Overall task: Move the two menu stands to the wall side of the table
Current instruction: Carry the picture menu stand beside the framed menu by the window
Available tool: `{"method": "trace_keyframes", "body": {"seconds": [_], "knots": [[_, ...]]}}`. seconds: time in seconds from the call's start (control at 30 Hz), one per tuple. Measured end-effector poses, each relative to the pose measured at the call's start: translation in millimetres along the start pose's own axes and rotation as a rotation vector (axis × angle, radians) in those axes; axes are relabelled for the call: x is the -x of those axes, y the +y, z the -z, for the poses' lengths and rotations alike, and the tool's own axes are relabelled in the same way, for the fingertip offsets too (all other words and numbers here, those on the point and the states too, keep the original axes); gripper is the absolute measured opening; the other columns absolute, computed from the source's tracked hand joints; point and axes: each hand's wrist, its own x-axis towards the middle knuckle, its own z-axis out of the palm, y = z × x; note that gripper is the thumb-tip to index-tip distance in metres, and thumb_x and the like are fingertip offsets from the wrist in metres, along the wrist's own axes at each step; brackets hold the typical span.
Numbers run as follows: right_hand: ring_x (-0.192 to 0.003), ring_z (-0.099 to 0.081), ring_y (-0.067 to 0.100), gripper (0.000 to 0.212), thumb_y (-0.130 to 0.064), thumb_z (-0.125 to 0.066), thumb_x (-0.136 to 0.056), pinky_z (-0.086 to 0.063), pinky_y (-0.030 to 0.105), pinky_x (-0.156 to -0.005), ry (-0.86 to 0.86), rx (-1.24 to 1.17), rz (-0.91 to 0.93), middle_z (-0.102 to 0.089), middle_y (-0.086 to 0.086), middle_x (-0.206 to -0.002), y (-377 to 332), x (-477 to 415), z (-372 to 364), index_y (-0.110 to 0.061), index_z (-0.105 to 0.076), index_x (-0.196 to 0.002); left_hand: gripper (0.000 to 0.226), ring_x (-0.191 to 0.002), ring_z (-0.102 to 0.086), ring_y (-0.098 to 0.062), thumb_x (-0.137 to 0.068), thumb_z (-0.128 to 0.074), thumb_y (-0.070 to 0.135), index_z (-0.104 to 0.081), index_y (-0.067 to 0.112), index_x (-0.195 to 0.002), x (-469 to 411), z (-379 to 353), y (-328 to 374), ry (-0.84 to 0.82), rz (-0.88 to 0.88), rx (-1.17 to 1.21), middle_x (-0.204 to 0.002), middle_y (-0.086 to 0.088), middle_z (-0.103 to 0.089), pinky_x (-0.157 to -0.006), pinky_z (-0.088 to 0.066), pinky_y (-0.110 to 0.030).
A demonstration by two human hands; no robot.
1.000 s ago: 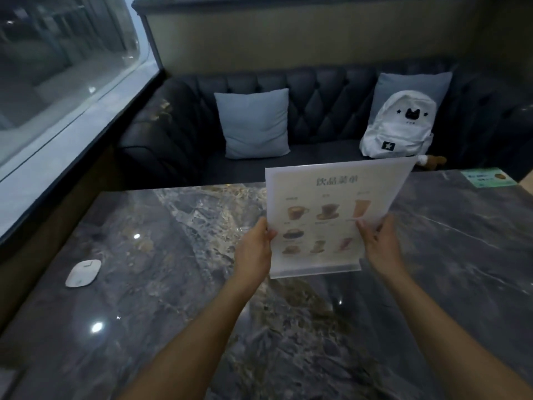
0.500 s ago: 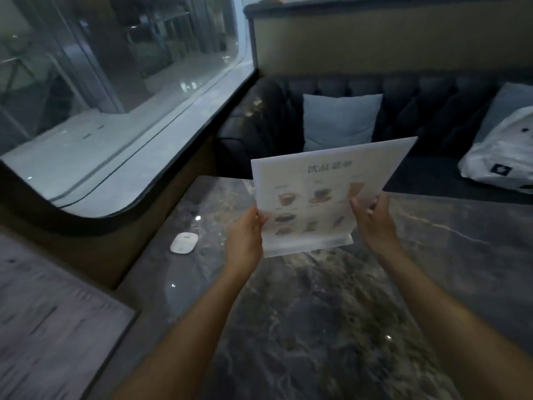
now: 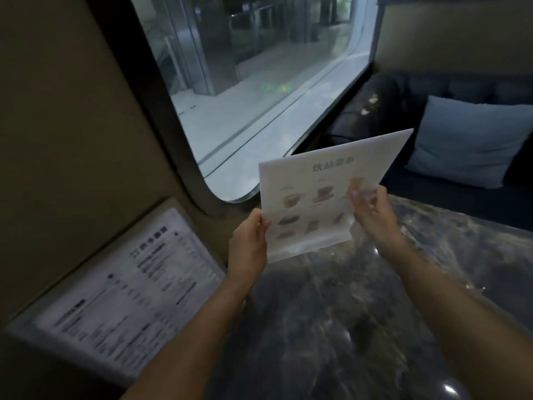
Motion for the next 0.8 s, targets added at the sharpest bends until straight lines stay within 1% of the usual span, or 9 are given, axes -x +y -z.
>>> {"method": "trace_keyframes", "body": {"seconds": [0.17, 0.27, 0.4, 0.47, 0.53, 0.6, 0.7, 0.73, 0.8], "knots": [[-0.077, -0.067, 0.007, 0.023, -0.04, -0.058, -0.083, -0.052, 0.017, -0.055, -0.093, -0.217, -0.067, -0.063, -0.005, -0.09, -4, -26, -49, -0.023, -0.052, -0.098, 0.016, -0.078, -0.062, -0.031, -0.093, -0.044, 0.022, -0.049, 0.008, -0.087, -8, 16, -26, 0.02, 0.079, -0.01, -0.086, -0.016, -0.065, -0.07, -0.052, -0.046], [-0.077, -0.066, 0.009, 0.026, -0.036, -0.057, -0.085, -0.053, 0.023, -0.059, -0.145, -0.225, -0.094, -0.062, 0.0, -0.093, 0, -36, -67, -0.018, -0.051, -0.102, 0.014, -0.074, -0.061, -0.028, -0.094, -0.039, 0.028, -0.045, 0.02, -0.084, -6, 19, -39, 0.016, 0.117, -0.081, -0.08, -0.005, -0.063, -0.066, -0.05, -0.045], [-0.08, -0.06, 0.014, 0.024, -0.033, -0.054, -0.088, -0.049, 0.03, -0.067, -0.206, -0.202, -0.126, -0.059, 0.001, -0.086, 10, -42, -81, -0.014, -0.049, -0.102, 0.011, -0.085, -0.06, -0.035, -0.093, -0.039, 0.015, -0.049, 0.018, -0.091, -8, 22, -45, -0.046, 0.193, -0.2, -0.094, -0.015, -0.066, -0.074, -0.052, -0.047], [-0.086, -0.06, 0.017, 0.027, -0.034, -0.054, -0.088, -0.049, 0.034, -0.073, -0.229, -0.192, -0.137, -0.059, 0.002, -0.09, 14, -44, -84, -0.013, -0.049, -0.104, 0.015, -0.091, -0.06, -0.037, -0.093, -0.041, 0.016, -0.054, 0.012, -0.098, -12, 26, -37, -0.062, 0.208, -0.26, -0.102, -0.018, -0.067, -0.078, -0.051, -0.047], [-0.091, -0.06, 0.018, 0.031, -0.037, -0.055, -0.087, -0.048, 0.036, -0.078, -0.258, -0.167, -0.139, -0.06, 0.004, -0.096, 15, -45, -87, -0.013, -0.05, -0.107, 0.02, -0.09, -0.061, -0.038, -0.094, -0.043, 0.023, -0.054, 0.007, -0.1, -14, 35, -26, -0.02, 0.174, -0.262, -0.102, -0.02, -0.067, -0.075, -0.051, -0.046], [-0.092, -0.06, 0.018, 0.033, -0.037, -0.056, -0.086, -0.048, 0.037, -0.08, -0.279, -0.152, -0.135, -0.059, 0.004, -0.098, 14, -48, -91, -0.014, -0.05, -0.108, 0.022, -0.08, -0.061, -0.037, -0.094, -0.044, 0.027, -0.05, 0.007, -0.101, -14, 49, -14, 0.05, 0.106, -0.234, -0.091, -0.017, -0.067, -0.068, -0.052, -0.048], [-0.089, -0.059, 0.018, 0.027, -0.036, -0.056, -0.086, -0.048, 0.036, -0.074, -0.281, -0.134, -0.112, -0.057, 0.004, -0.094, 14, -51, -95, -0.017, -0.052, -0.104, 0.011, -0.061, -0.055, -0.017, -0.092, -0.05, 0.024, -0.048, 0.013, -0.091, -15, 74, 5, 0.21, -0.038, -0.194, -0.07, 0.005, -0.057, -0.051, -0.047, -0.038], [-0.087, -0.059, 0.018, 0.024, -0.036, -0.056, -0.086, -0.049, 0.034, -0.072, -0.278, -0.136, -0.107, -0.057, 0.004, -0.093, 15, -52, -97, -0.018, -0.052, -0.101, 0.008, -0.061, -0.055, -0.013, -0.09, -0.053, 0.022, -0.05, 0.014, -0.09, -16, 81, 11, 0.245, -0.07, -0.191, -0.069, 0.009, -0.056, -0.051, -0.047, -0.038], [-0.085, -0.061, 0.015, 0.018, -0.036, -0.056, -0.086, -0.05, 0.031, -0.068, -0.279, -0.145, -0.102, -0.058, 0.003, -0.092, 15, -53, -100, -0.021, -0.054, -0.095, 0.006, -0.066, -0.059, -0.019, -0.087, -0.058, 0.017, -0.056, 0.011, -0.087, -17, 92, 18, 0.267, -0.094, -0.189, -0.071, 0.003, -0.061, -0.058, -0.052, -0.043]]}}
